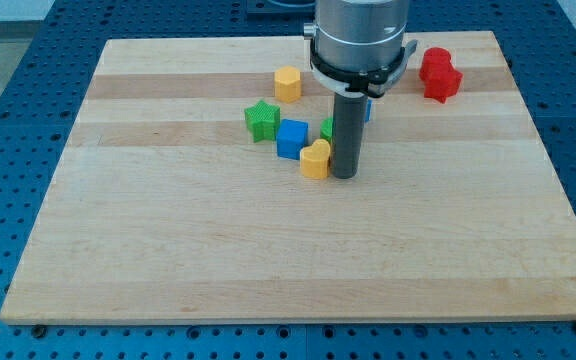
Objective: Move the green star towards the yellow hexagon
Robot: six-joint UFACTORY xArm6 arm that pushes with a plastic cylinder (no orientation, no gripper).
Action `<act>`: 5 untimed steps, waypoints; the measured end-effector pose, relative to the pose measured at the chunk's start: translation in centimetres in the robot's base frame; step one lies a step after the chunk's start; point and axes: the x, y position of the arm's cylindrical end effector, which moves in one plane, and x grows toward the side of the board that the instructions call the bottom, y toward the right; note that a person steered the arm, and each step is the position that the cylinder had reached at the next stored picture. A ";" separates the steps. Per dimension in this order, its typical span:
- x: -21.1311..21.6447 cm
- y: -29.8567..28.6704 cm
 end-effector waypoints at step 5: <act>6.1 0.0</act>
